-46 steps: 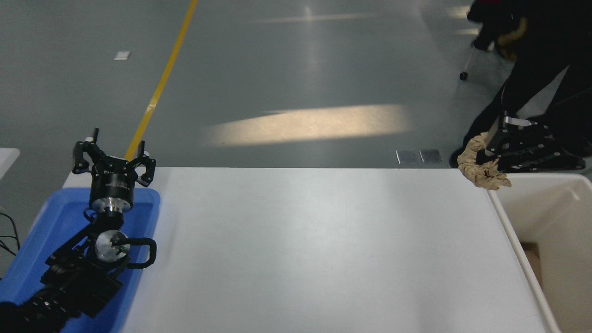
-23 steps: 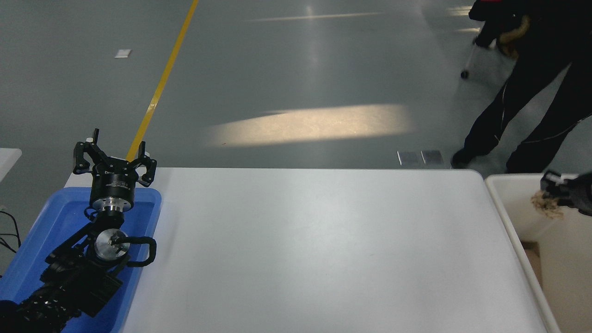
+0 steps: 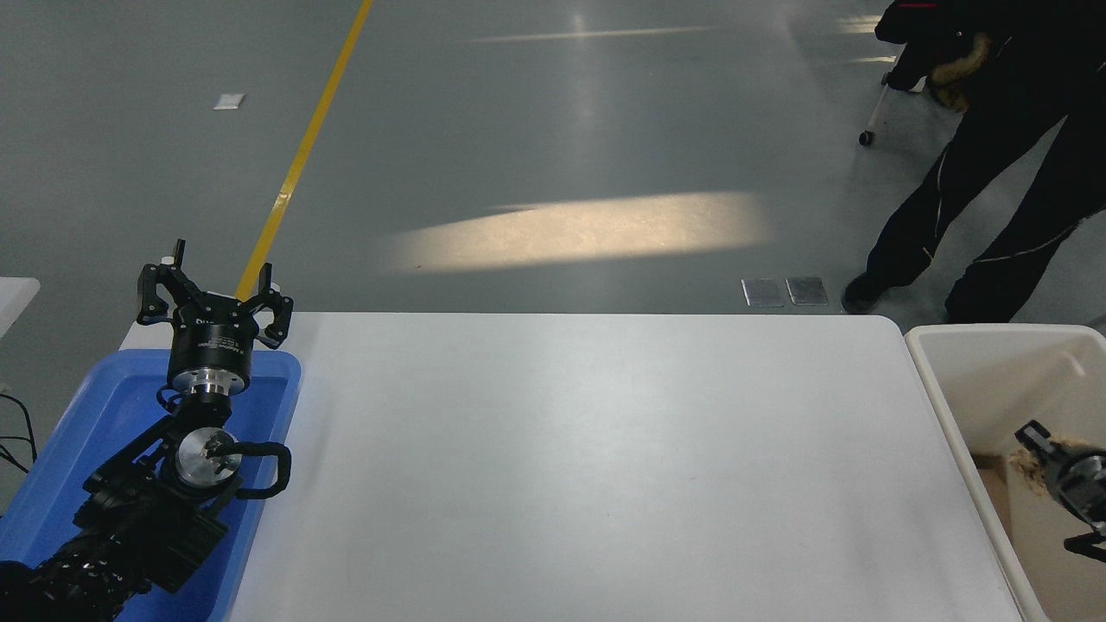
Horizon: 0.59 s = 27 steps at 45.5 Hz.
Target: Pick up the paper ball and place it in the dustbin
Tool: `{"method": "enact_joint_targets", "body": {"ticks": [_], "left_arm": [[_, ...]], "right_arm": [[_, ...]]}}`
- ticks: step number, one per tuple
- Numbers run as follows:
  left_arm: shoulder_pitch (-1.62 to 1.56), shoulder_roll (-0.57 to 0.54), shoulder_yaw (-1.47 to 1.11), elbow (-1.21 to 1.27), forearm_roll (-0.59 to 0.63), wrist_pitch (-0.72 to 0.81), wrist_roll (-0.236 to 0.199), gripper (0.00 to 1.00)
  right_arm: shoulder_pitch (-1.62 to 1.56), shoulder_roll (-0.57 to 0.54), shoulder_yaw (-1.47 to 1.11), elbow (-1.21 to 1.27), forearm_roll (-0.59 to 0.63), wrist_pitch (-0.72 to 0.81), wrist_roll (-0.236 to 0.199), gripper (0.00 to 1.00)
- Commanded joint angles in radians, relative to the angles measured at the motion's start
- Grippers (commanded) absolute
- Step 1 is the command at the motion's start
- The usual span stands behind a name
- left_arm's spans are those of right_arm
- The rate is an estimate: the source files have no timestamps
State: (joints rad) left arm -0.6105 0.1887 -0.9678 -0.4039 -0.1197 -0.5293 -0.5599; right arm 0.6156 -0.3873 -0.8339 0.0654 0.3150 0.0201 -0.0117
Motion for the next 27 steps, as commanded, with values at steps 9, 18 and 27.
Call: {"method": "enact_joint_targets", "body": {"ticks": [9, 18, 27], "left_arm": [[0.0, 0.0, 0.0, -0.001, 0.0, 0.0, 0.0, 0.99], [-0.002, 0.001, 0.001, -0.001, 0.002, 0.0, 0.002, 0.99], [-0.002, 0.001, 0.003, -0.001, 0.002, 0.0, 0.002, 0.99]], "right_arm": [[0.016, 0.022, 0.039, -0.03, 0.007, 0.018, 0.001, 1.0], [0.232, -0.145, 0.03, 0.366, -0.002, 0.011, 0.03, 1.0], [0.731, -0.352, -0.074, 0.994, -0.276, 0.008, 0.041, 1.0]]}}
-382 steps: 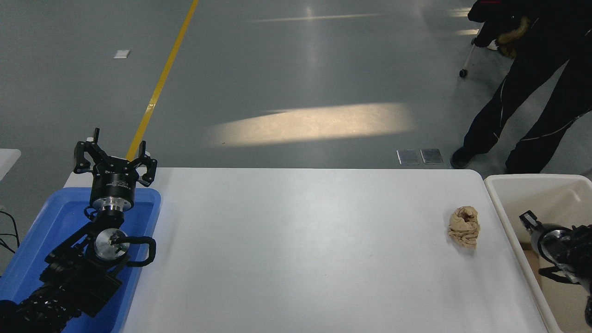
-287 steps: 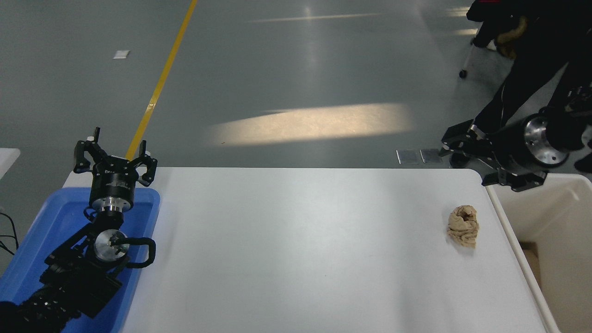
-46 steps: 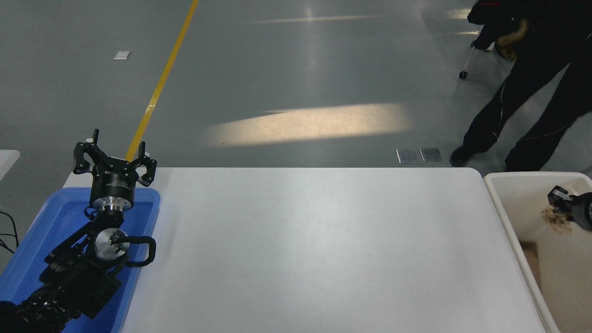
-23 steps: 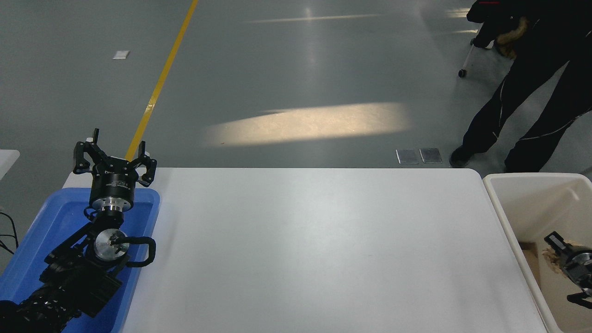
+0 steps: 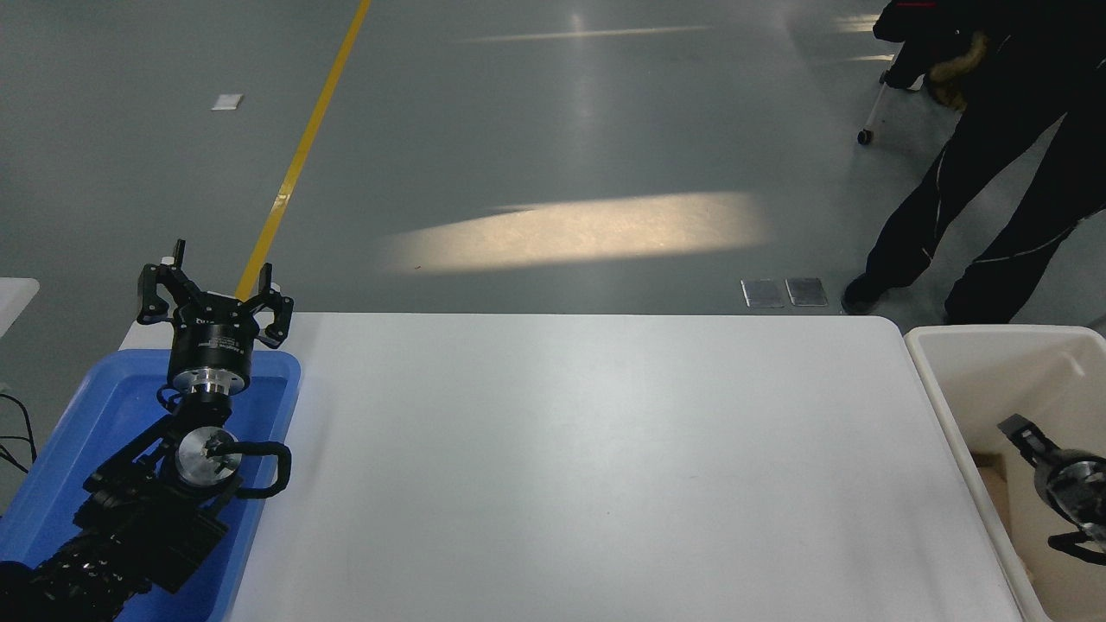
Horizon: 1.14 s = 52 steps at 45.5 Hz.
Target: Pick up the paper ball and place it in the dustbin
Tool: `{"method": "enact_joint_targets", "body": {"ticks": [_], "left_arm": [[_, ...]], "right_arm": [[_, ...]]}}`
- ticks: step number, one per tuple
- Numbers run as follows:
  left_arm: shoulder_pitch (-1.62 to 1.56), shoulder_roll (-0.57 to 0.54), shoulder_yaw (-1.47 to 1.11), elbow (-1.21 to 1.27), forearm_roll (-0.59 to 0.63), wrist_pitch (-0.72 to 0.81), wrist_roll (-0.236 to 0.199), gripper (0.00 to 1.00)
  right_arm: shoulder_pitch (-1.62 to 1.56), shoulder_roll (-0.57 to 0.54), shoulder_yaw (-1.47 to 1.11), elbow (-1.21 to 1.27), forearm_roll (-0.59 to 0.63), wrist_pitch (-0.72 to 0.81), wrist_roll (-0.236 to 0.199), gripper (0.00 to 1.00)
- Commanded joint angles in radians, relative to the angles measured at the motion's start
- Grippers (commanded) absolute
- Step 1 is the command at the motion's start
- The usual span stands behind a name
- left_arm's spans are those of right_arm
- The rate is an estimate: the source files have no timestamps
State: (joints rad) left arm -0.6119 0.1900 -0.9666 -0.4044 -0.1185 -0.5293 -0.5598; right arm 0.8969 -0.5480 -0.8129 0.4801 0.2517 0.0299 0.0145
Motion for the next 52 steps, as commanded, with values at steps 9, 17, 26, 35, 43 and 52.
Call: {"method": "enact_joint_targets", "body": {"ticks": [9, 17, 26, 35, 43, 52], "left_arm": [[0.0, 0.0, 0.0, -0.001, 0.0, 0.0, 0.001, 0.99], [0.001, 0.0, 0.0, -0.001, -0.001, 0.0, 0.001, 0.99], [0.001, 0.0, 0.0, 0.001, -0.001, 0.0, 0.0, 0.99], [0.003, 0.0, 0.0, 0.001, -0.001, 0.002, 0.0, 0.99], [0.001, 0.0, 0.0, 0.001, -0.001, 0.0, 0.0, 0.99], [0.001, 0.0, 0.0, -0.001, -0.003, 0.0, 0.0, 0.99]], "right_arm": [[0.965, -0.168, -0.432, 1.006, -0.264, 0.018, 0.018, 1.0], [1.307, -0.089, -0.554, 1.216, -0.262, 0.169, 0.018, 1.0], [1.574, -0.064, -0.583, 1.265, -0.258, 0.438, 0.016, 1.0], [1.781, -0.003, -0.575, 1.265, -0.25, 0.741, 0.015, 1.0], [1.856, 0.042, -0.577, 1.265, -0.103, 0.756, 0.01, 1.0], [1.893, 0.1, -0.583, 1.265, -0.008, 0.756, 0.002, 1.0]]}}
